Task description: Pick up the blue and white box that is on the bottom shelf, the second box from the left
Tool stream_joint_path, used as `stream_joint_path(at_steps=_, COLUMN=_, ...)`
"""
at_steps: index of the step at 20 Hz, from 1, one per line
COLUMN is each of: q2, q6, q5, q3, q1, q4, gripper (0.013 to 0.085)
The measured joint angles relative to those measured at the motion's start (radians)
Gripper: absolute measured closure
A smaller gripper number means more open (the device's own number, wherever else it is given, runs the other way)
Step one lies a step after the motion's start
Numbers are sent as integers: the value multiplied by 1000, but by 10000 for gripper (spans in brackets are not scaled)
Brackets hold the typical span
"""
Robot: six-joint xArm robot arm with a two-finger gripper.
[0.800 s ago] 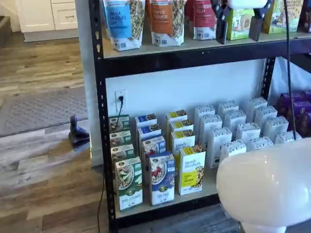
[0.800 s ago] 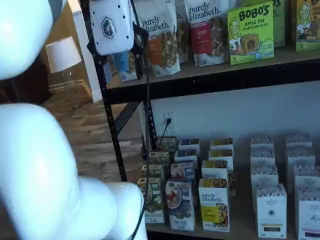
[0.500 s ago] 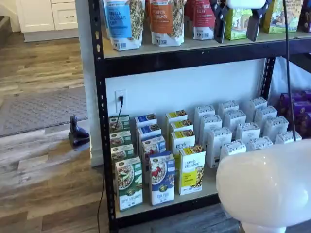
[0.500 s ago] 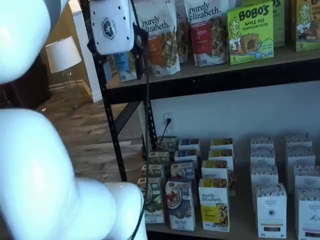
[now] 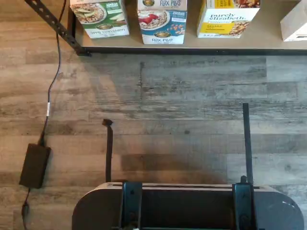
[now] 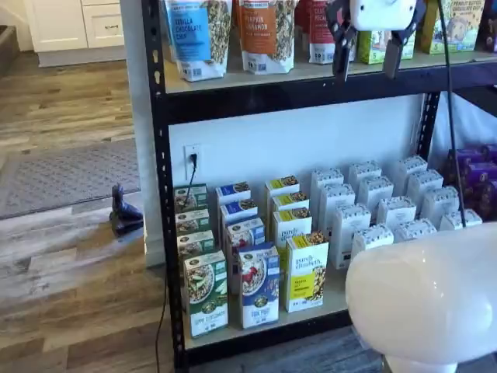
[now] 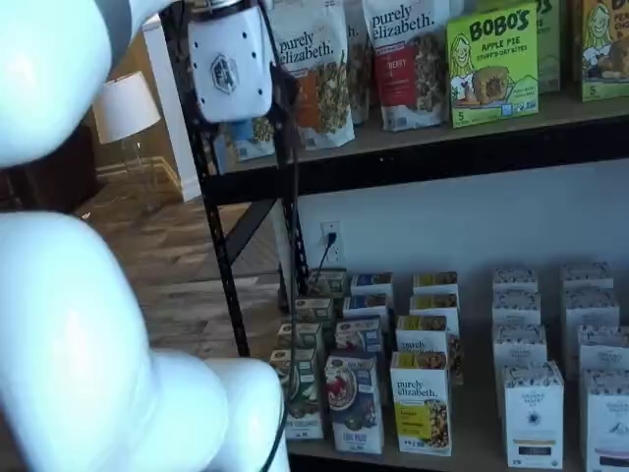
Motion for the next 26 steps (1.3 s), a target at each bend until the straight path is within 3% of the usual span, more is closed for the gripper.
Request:
stream_joint_path(at_steps=6, q2=11, q6=-8, q5=-67, q3=87, q1=-7, q4=12, gripper=130)
stream_joint_path(at_steps=15, q2=-1, q6=38, q5=-219, q3=257, q1=50, q4=-24, gripper=130)
stream_joint_path(at_steps=23, q2=-24, q6=53, q5=-386, q3=404, q1=72, q4=3, gripper=130)
stream_joint_path(at_steps=26, q2=-19, q6=97, q5=-449, q3=454, q1=114, q4=-38, gripper=130)
